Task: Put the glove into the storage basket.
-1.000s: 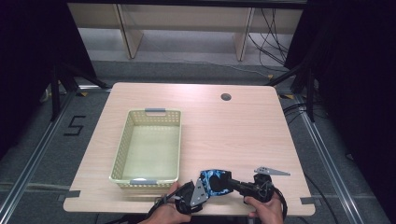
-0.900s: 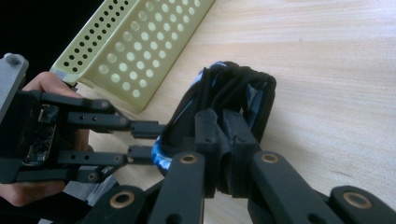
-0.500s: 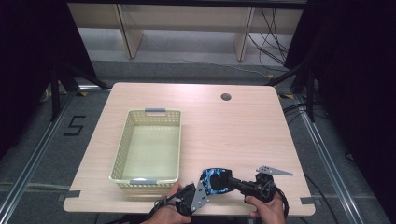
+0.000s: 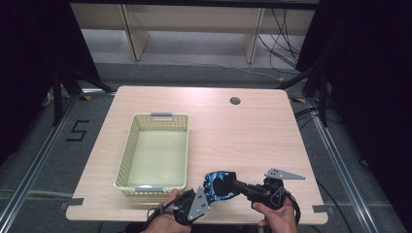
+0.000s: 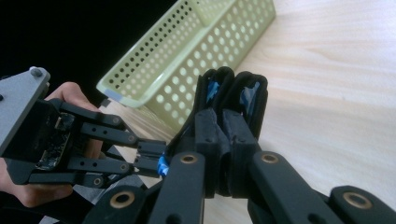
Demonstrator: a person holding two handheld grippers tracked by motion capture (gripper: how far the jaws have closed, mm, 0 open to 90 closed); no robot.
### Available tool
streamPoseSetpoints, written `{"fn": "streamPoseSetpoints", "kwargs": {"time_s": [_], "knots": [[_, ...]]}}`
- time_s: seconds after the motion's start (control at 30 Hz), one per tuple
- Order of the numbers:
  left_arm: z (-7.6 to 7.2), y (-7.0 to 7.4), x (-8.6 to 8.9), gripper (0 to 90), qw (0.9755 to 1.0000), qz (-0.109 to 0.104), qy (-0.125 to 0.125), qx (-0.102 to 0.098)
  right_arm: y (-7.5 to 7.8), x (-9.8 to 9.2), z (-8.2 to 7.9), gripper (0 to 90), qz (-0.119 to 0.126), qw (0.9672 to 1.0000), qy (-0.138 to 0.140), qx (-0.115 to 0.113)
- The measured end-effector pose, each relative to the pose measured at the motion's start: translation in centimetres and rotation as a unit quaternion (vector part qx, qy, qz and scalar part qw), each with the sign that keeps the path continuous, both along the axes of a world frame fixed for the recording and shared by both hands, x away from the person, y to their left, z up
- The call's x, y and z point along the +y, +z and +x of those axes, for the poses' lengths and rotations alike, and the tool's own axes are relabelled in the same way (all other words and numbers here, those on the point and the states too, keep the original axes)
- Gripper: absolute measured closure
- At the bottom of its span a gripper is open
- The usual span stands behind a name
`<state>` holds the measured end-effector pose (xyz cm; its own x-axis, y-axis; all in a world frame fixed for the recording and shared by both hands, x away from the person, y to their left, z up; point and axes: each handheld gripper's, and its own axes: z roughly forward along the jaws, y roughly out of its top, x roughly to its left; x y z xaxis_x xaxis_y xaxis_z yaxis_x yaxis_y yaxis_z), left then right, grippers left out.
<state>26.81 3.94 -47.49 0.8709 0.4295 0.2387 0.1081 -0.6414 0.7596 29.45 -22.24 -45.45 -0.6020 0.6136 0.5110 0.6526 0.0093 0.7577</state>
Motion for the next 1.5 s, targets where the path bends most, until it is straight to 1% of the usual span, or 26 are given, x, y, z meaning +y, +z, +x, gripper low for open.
{"fn": "streamPoseSetpoints", "kwargs": {"time_s": [0.07,0.1,0.13,0.17,0.2,0.23,0.27,0.33,0.4,0.47,0.57,0.63,0.67,0.7,0.73,0.8,0.87,0.9,0.93,1.0,1.03,1.13,1.17,1.2,1.33,1.5], "knots": [[-0.1,0.3,0.3,85.4,1.0,-0.003,0.0,-0.003,0.2,0.1,0.0,86.4,0.0,1.0,0.003,-0.001],[-0.1,0.7,0.5,85.3,1.0,0.003,-0.004,-0.005,0.7,0.3,-0.1,86.4,0.005,1.0,0.002,0.007],[-0.2,1.0,0.6,85.3,1.0,-0.007,-0.004,-0.003,1.0,0.5,-0.1,86.4,0.004,1.0,0.005,-0.002],[-0.2,1.3,0.7,85.3,1.0,-0.006,-0.001,0.001,1.5,0.7,-0.2,86.4,0.001,0.9999,0.011,-0.009],[-0.3,1.4,0.7,85.3,0.9998,-0.018,0.002,0.005,2.1,1.0,-0.4,86.4,0.001,1.0,0.007,-0.006],[-0.2,1.8,0.9,85.3,0.9999,-0.014,0.001,0.0,2.1,1.0,-0.4,86.4,0.001,1.0,0.007,-0.006],[-0.2,2.1,1.0,85.3,0.9998,-0.019,0.004,0.003,2.5,1.0,-0.3,86.4,-0.003,0.9997,0.016,-0.021],[-0.2,2.7,1.3,85.3,0.9998,-0.021,0.002,0.004,3.3,1.3,-0.5,86.4,-0.005,0.9997,0.018,-0.015],[-0.1,3.7,1.8,85.3,0.9997,-0.022,0.005,-0.003,4.2,1.6,-0.1,86.4,-0.012,0.9988,0.024,-0.041],[0.0,4.1,2.2,85.3,0.9997,-0.024,0.01,0.002,4.4,1.8,-0.1,86.4,-0.008,0.9991,0.026,-0.032],[0.5,5.2,3.3,85.3,0.9997,-0.022,0.012,-0.003,5.3,2.6,0.2,86.4,-0.001,0.999,0.034,-0.028],[0.7,5.7,3.9,85.3,0.9995,-0.023,0.021,-0.007,5.8,3.3,0.7,86.4,-0.005,0.9989,0.036,-0.031],[0.8,6.0,4.3,85.3,0.9994,-0.025,0.023,-0.008,5.9,3.5,0.9,86.4,-0.007,0.9982,0.042,-0.043],[1.0,6.2,4.6,85.3,0.9992,-0.028,0.027,-0.01,6.3,4.0,1.1,86.4,-0.008,0.9985,0.04,-0.036],[1.2,6.6,5.2,85.2,0.9989,-0.03,0.033,-0.011,6.8,4.8,1.8,86.4,-0.01,0.9974,0.051,-0.05],[1.3,6.7,5.8,85.2,0.9988,-0.029,0.036,-0.015,7.0,5.0,1.9,86.4,-0.01,0.9977,0.049,-0.047],[1.5,6.8,6.4,85.2,0.9988,-0.025,0.04,-0.016,7.3,5.9,2.6,86.4,-0.017,0.9964,0.057,-0.06],[1.6,6.9,6.7,85.2,0.9984,-0.03,0.047,-0.01,7.4,6.4,2.9,86.4,-0.018,0.9967,0.06,-0.052],[1.8,7.0,7.2,85.2,0.9983,-0.027,0.05,-0.012,7.5,6.8,3.2,86.4,-0.019,0.9964,0.062,-0.055],[2.1,7.2,8.3,85.2,0.9974,-0.028,0.065,-0.015,7.7,8.1,3.8,86.4,-0.016,0.9969,0.067,-0.039],[2.1,7.2,8.3,85.2,0.9974,-0.028,0.065,-0.015,7.7,8.1,3.8,86.4,-0.016,0.9969,0.067,-0.039],[2.3,7.2,9.4,85.2,0.997,-0.02,0.074,-0.015,7.8,9.3,4.9,86.4,-0.027,0.995,0.078,-0.056],[2.5,7.2,9.7,85.2,0.997,-0.013,0.074,-0.019,7.8,9.9,5.1,86.4,-0.027,0.9954,0.078,-0.047],[2.7,7.2,10.1,85.2,0.9966,-0.008,0.079,-0.021,7.7,10.2,5.4,86.4,-0.029,0.9943,0.085,-0.058],[3.6,6.8,11.9,85.2,0.9958,0.003,0.092,-0.008,7.2,12.5,6.8,86.4,-0.035,0.9952,0.085,-0.033],[4.1,6.2,13.6,85.1,0.9945,0.026,0.1,-0.014,6.5,14.4,7.7,86.4,-0.044,0.9941,0.096,-0.023]]}}
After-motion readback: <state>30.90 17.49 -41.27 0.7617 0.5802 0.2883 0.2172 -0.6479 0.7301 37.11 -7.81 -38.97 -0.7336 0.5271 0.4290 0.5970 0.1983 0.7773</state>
